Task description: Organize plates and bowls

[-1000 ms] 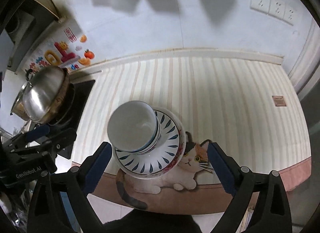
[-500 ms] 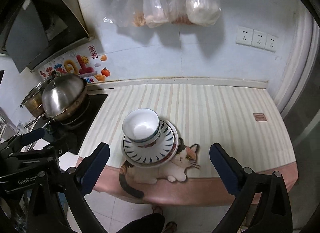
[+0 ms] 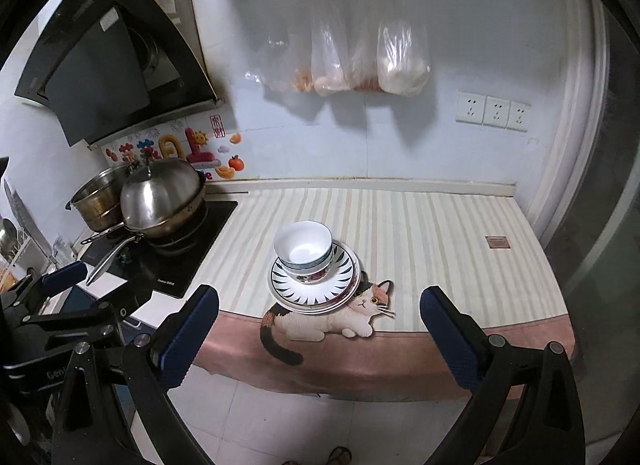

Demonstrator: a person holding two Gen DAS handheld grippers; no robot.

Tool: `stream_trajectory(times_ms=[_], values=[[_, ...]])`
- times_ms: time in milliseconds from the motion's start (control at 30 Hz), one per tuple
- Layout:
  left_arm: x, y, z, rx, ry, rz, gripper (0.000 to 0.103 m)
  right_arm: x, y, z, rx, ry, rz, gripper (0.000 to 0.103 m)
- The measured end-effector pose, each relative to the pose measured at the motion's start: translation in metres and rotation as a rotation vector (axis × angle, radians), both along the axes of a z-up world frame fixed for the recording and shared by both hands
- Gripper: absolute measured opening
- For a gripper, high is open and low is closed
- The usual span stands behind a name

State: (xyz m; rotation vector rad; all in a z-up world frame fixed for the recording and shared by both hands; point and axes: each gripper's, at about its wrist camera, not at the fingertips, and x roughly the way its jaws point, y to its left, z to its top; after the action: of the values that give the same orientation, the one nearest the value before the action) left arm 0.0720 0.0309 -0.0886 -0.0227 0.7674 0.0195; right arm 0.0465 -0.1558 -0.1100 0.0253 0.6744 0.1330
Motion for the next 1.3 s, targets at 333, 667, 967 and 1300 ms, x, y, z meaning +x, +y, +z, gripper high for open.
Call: stream_trajectory(times_ms=[333, 667, 967, 1300], values=[[-0.044, 0.022, 0.010, 0.006, -0.029, -0.007, 0.101, -0.062, 0.019, 0.012, -0.003, -0.021, -0.042, 0.103], [-0.062, 0.031, 0.007, -0.004, -0.036, -0.021, 0.101, -0.089, 0.033, 0.021, -0.024, -0.057, -0.064, 0.103], [-0.066, 0.032, 0.007, -0.010, -0.041, -0.015, 0.101, -0.090, 0.033, 0.021, -0.035, -0.051, -0.070, 0.103], [-0.066, 0.035, 0.010, -0.017, -0.045, -0.012, 0.101, -0.082, 0.029, 0.019, -0.034, -0.043, -0.084, 0.103]])
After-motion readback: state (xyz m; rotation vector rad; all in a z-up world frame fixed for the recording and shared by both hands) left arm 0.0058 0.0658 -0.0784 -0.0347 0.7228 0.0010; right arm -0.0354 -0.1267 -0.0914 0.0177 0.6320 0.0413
